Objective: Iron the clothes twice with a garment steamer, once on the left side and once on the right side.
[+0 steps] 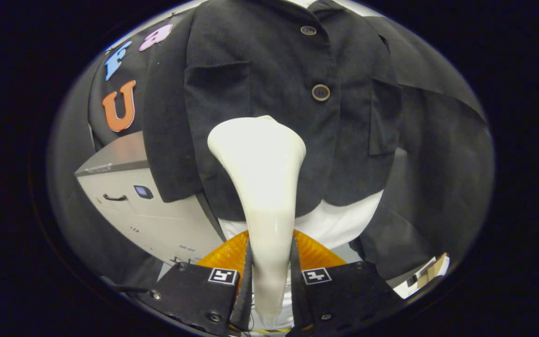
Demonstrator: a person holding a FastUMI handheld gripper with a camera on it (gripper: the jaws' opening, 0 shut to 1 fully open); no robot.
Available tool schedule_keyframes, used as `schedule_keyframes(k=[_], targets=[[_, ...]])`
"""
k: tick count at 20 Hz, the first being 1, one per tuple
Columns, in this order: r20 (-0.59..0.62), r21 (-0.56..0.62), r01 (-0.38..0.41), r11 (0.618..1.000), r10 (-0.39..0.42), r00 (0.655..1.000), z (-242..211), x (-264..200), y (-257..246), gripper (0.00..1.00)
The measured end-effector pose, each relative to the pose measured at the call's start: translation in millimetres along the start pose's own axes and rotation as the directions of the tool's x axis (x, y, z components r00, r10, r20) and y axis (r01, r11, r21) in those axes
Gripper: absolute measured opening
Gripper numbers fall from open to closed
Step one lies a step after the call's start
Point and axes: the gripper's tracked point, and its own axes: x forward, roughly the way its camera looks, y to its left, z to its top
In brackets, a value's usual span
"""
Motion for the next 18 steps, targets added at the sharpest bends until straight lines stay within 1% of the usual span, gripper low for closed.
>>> schedule_keyframes(k=[5, 9, 14, 18], targets=[[-0.038, 0.015, 0.002, 1.0, -0.001, 0.999, -22.4, 4.3, 4.2, 0.37], [-0.034, 0.075, 0.0, 0.997, 0.002, 0.999, -16.7, -13.2, -6.7, 0.37], [0.038, 0.128, -0.014, 0.992, 0.01, 0.999, 12.9, -63.5, -49.4, 0.37], [0.116, 0.199, -0.028, 0.98, 0.005, 0.993, 57.5, -99.2, -106.1, 0.37]])
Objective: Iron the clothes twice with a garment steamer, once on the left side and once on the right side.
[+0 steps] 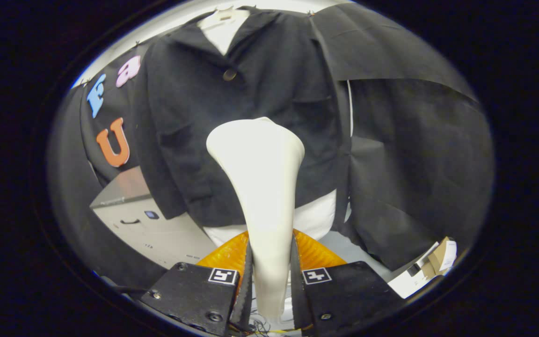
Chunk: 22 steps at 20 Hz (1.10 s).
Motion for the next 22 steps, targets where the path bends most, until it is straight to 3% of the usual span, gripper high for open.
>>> schedule_keyframes(k=[3, 9, 16, 22], targets=[[0.064, 0.033, -0.015, 0.999, 0.013, 0.998, 53.1, -17.8, -35.6, 0.37], [0.217, 0.025, -0.123, 0.992, 0.115, 0.969, 180.3, -39.5, -77.2, 0.37], [0.273, -0.001, -0.214, 0.977, 0.206, 0.94, 289.0, -27.8, -67.3, 0.37], [0.345, -0.002, -0.2, 0.98, 0.188, 0.92, 350.5, -26.0, -36.0, 0.37]])
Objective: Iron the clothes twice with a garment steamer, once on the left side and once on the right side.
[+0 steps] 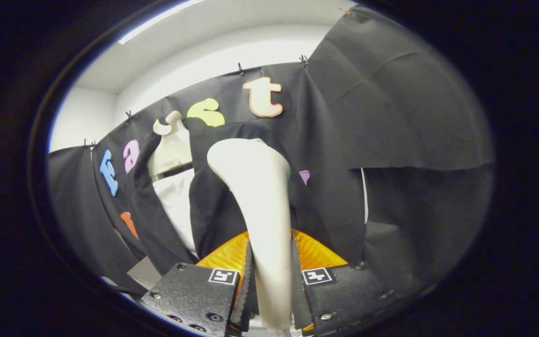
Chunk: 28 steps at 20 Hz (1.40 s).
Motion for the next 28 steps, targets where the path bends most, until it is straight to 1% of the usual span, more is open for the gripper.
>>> schedule_keyframes(k=[4, 6, 9, 14, 17, 28], targets=[[0.031, -0.04, 0.032, 0.999, -0.03, 0.999, 17.9, 14.0, 30.5, 0.37], [0.029, -0.075, 0.063, 0.995, -0.06, 0.998, 13.8, 20.9, 36.4, 0.37], [0.017, -0.095, 0.102, 0.99, -0.1, 0.995, 4.2, 33.6, 44.8, 0.37], [0.014, -0.114, 0.151, 0.982, -0.15, 0.989, -7.0, 31.9, 44.8, 0.37], [0.001, -0.116, 0.171, 0.978, -0.172, 0.985, -19.3, 28.7, 41.3, 0.37], [-0.085, -0.146, 0.248, 0.958, -0.262, 0.961, -90.6, 23.1, 23.6, 0.37]])
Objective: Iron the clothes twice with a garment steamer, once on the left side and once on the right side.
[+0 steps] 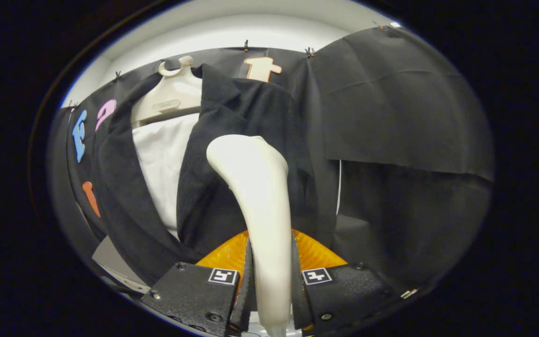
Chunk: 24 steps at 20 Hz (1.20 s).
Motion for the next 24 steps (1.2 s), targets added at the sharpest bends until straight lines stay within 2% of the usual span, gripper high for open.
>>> schedule_keyframes(k=[9, 24], targets=[[-0.043, -0.072, 0.054, 0.996, -0.057, 0.997, -60.6, 4.3, 3.6, 0.37], [-0.165, -0.114, 0.069, 0.991, -0.087, 0.982, -148.9, 11.8, 3.1, 0.37]])
